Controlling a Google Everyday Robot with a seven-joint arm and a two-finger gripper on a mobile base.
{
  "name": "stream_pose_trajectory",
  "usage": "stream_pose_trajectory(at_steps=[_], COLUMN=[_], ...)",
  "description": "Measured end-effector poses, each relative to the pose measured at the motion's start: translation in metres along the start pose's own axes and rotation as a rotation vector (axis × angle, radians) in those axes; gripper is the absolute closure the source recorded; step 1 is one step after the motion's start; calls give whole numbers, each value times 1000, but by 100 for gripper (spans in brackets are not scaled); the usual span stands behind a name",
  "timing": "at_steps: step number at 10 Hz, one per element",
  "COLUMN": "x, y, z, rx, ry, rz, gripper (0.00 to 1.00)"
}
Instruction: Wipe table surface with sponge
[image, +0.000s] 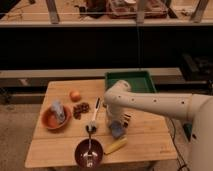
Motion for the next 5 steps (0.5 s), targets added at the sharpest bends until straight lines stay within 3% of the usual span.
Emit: stream_pose_trajectory(at_steps=[3, 5], x=[-3, -23], y=[56, 102], z=[-24, -28], rx=[54, 121], ry=[52, 74], rz=[154, 286], gripper=[100, 100])
